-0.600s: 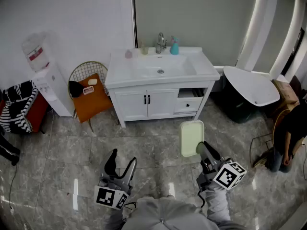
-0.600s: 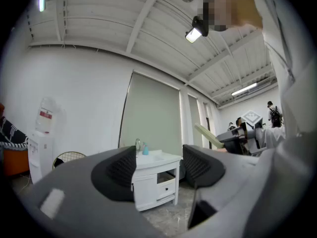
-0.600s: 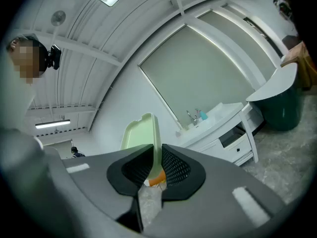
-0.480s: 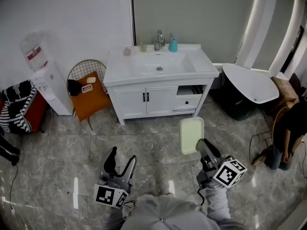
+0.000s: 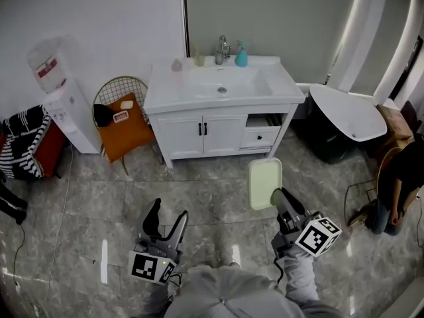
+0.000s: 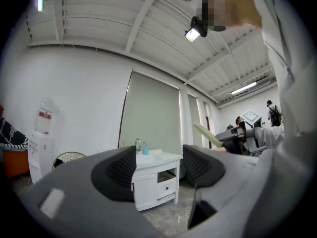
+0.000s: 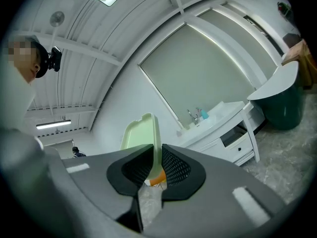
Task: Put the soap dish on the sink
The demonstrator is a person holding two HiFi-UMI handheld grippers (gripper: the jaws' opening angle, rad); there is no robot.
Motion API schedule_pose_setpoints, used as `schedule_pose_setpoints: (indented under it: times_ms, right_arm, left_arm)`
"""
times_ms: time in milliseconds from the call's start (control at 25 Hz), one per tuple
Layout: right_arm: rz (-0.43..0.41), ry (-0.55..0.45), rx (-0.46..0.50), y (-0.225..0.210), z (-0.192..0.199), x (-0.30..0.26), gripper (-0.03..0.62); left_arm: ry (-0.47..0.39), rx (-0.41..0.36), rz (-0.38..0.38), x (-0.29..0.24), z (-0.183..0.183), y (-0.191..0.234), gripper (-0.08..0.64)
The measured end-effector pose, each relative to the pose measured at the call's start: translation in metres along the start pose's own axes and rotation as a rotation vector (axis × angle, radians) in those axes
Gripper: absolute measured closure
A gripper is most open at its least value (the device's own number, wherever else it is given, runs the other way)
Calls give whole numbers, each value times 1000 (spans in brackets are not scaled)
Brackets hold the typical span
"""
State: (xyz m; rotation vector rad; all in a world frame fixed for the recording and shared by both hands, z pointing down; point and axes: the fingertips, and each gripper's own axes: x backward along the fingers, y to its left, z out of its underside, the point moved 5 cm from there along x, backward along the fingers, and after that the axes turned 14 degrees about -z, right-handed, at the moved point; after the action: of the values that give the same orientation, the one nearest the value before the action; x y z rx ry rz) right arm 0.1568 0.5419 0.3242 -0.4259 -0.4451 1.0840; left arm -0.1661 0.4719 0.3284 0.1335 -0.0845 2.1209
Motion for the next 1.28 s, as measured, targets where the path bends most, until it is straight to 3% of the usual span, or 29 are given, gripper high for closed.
schedule_pose_setpoints:
  times_ms: [280,800,1040,1280]
  right_arm:
    - [-13,12,-5,10,7,-20,540]
    - [41,-29,-24,12,27,-58,540]
    - [60,-28,-31,-19,19,-80,540]
    - [44,-12,-58,-86,-2,-122,540]
  left_arm:
    - [0,18,3,1,4,17,238]
    - [9,12,24,-16,13,73,238]
    - [29,18,16,-47,26,79,238]
    - [47,14,-27,-114,44,75,238]
